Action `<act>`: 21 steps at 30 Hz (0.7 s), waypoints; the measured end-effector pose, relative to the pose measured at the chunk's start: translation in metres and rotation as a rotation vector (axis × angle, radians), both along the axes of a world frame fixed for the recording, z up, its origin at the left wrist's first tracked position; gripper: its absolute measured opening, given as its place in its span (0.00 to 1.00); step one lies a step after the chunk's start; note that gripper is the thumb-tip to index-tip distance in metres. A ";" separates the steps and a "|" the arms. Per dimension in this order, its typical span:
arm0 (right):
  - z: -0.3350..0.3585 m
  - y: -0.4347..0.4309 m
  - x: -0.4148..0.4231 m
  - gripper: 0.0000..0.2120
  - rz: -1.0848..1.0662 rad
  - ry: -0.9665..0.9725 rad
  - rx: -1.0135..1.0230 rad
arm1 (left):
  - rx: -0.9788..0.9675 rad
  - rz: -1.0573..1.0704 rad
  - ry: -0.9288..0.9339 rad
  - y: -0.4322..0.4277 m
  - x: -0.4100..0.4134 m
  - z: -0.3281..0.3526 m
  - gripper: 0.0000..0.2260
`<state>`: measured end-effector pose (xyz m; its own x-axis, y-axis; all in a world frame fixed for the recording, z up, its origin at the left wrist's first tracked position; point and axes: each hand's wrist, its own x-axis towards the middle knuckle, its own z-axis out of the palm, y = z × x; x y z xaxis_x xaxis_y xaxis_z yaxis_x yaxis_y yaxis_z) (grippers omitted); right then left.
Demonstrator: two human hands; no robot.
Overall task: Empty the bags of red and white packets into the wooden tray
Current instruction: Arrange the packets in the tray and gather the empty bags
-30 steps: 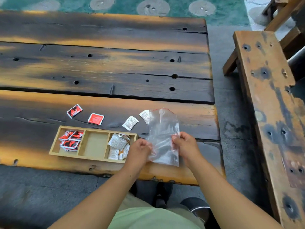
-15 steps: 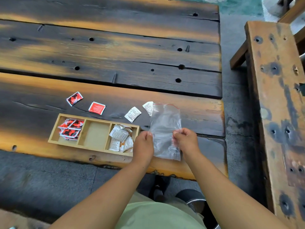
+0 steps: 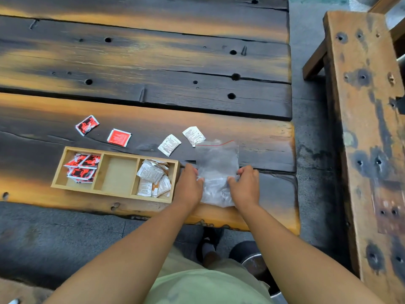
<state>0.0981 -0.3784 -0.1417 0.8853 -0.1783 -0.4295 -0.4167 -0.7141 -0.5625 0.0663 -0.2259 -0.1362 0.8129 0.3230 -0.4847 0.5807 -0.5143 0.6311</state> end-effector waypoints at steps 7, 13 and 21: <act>-0.001 -0.033 0.003 0.11 0.009 0.036 -0.056 | 0.014 -0.191 -0.025 -0.011 0.002 0.000 0.12; 0.022 -0.046 -0.002 0.07 0.106 -0.134 0.089 | 0.111 -0.260 -0.286 0.001 -0.005 0.025 0.04; 0.033 -0.046 -0.003 0.22 0.663 -0.237 -0.077 | 0.376 -0.864 -0.326 0.002 0.014 0.014 0.23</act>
<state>0.0955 -0.4245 -0.1092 0.8860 0.4083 -0.2195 0.2467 -0.8163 -0.5224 0.0804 -0.2240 -0.1219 0.9163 -0.3560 -0.1833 -0.2605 -0.8777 0.4023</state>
